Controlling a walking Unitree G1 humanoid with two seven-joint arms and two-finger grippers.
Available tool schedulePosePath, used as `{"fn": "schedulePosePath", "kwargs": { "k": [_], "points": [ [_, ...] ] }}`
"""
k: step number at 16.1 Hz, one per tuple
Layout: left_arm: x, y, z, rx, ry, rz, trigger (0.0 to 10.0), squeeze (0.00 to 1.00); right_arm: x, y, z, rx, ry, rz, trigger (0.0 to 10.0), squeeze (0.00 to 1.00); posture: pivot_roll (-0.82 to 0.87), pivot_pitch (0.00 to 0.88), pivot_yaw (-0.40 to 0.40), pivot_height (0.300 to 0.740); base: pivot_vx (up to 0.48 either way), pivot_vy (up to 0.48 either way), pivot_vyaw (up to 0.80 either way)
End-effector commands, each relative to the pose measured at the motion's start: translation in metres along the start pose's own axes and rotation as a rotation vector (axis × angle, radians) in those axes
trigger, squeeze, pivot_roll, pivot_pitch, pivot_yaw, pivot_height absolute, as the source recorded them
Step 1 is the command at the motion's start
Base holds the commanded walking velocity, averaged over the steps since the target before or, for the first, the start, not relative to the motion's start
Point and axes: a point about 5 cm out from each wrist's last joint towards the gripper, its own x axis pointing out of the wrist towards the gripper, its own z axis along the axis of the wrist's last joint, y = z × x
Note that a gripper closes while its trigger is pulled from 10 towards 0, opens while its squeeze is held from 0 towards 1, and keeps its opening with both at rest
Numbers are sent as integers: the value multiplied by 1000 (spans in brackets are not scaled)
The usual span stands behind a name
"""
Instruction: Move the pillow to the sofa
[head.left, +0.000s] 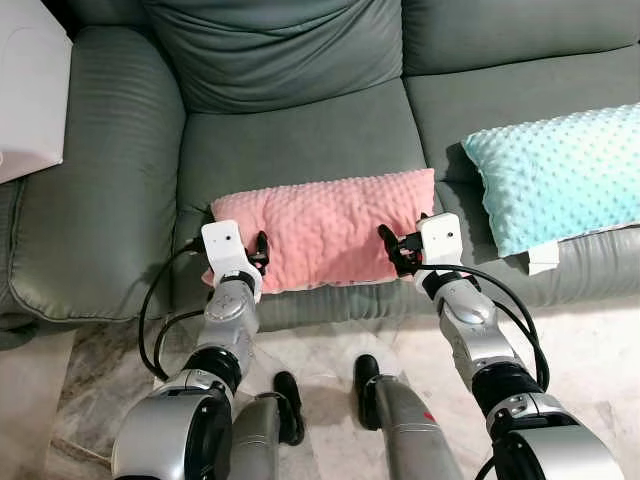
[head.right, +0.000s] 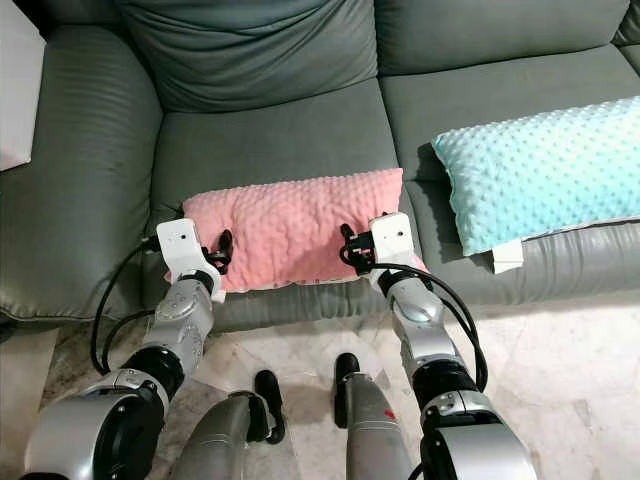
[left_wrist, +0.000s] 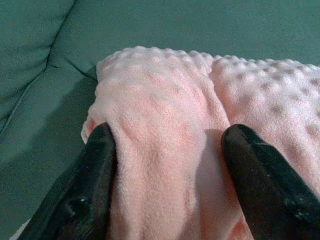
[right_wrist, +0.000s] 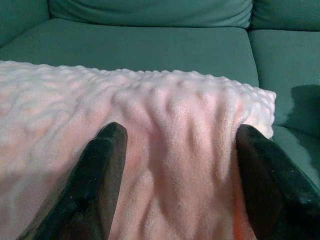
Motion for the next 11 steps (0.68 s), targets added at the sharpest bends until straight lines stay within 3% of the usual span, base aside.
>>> {"fn": "schedulePosePath", "kwargs": {
  "k": [1,5,8,11],
  "points": [
    [-9,4,-25,24,98,4,10000,1000,-7,9,-16,23,66,30,10000,1000,-116,451,123,740,0,0,0],
    [-10,-6,-31,113,161,24,10000,1000,-8,6,-19,16,81,23,10000,1000,-112,458,125,740,0,0,0],
    [-9,-12,-28,120,155,17,10000,1000,-8,8,-21,16,88,22,10000,1000,-112,458,125,740,0,0,0],
    [0,-26,-7,141,109,54,10000,1000,-6,8,-15,29,53,19,10000,1000,-109,463,128,740,0,0,0]
  ]
}}
